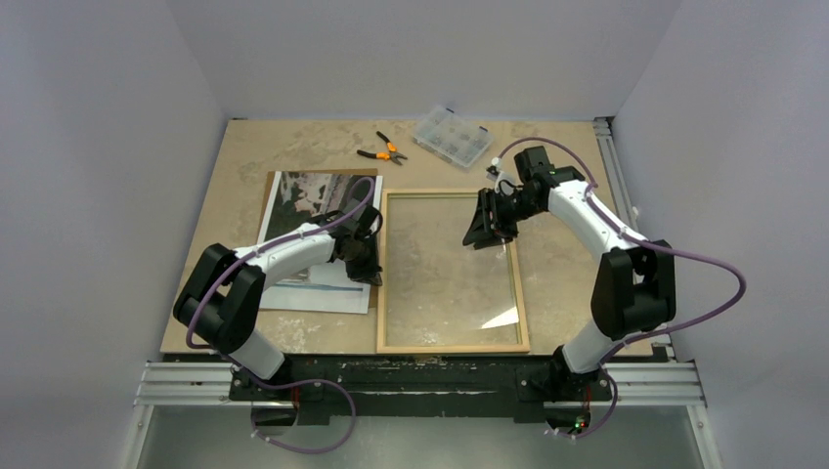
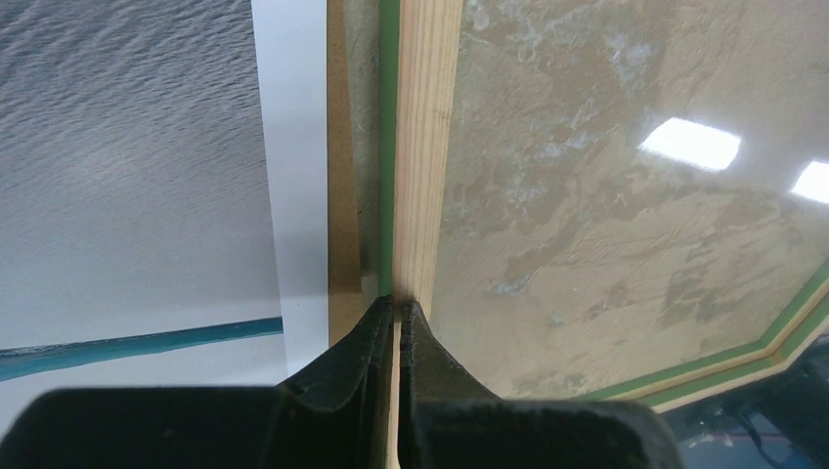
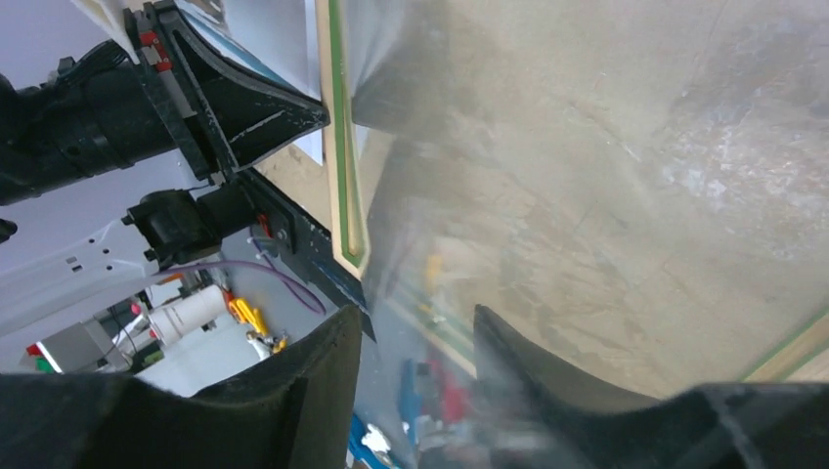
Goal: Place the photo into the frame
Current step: Place the photo frame item in the photo frame.
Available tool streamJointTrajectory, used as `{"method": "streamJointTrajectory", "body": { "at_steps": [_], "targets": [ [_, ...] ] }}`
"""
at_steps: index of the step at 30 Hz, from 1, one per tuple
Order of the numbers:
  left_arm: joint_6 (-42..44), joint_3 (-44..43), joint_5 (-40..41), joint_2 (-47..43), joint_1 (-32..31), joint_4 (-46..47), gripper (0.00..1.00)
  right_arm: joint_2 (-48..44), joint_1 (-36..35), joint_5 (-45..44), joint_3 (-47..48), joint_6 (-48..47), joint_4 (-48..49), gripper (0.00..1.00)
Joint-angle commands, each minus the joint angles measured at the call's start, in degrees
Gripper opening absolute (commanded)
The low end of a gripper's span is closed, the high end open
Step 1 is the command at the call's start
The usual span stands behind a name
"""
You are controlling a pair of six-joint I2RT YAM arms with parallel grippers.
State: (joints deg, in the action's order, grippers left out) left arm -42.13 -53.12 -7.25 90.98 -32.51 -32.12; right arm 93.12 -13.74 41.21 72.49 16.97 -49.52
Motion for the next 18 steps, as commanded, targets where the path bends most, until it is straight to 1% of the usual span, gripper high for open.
{"method": "streamJointTrajectory", "body": {
  "at_steps": [1,4,10,13,18],
  "targets": [
    [2.94,2.38,7.03,4.77,-0.89,-0.51,0.0,1.39,-1.12,-1.27,3.71,-3.33,-3.33,0.5],
    [2.93,2.3,7.05,4.95,-0.89,-0.44,0.0,1.63,-1.12,-1.22,2.98,-3.04,-2.11,0.64],
    [2.95,1.99,7.05,5.39,-0.97,-0.42,0.0,0.55,-1.12,-1.22,-0.77,-2.17,1.44,0.78],
    [3.02,1.96,7.06,5.6,-0.97,-0.35,0.0,0.15,-1.07,-1.46,-2.55,-1.72,3.18,0.82],
    [3.02,1.99,7.02,5.79,-1.06,-0.34,0.0,-0.61,-1.11,-2.85,-5.17,0.08,6.35,0.86]
  ]
}}
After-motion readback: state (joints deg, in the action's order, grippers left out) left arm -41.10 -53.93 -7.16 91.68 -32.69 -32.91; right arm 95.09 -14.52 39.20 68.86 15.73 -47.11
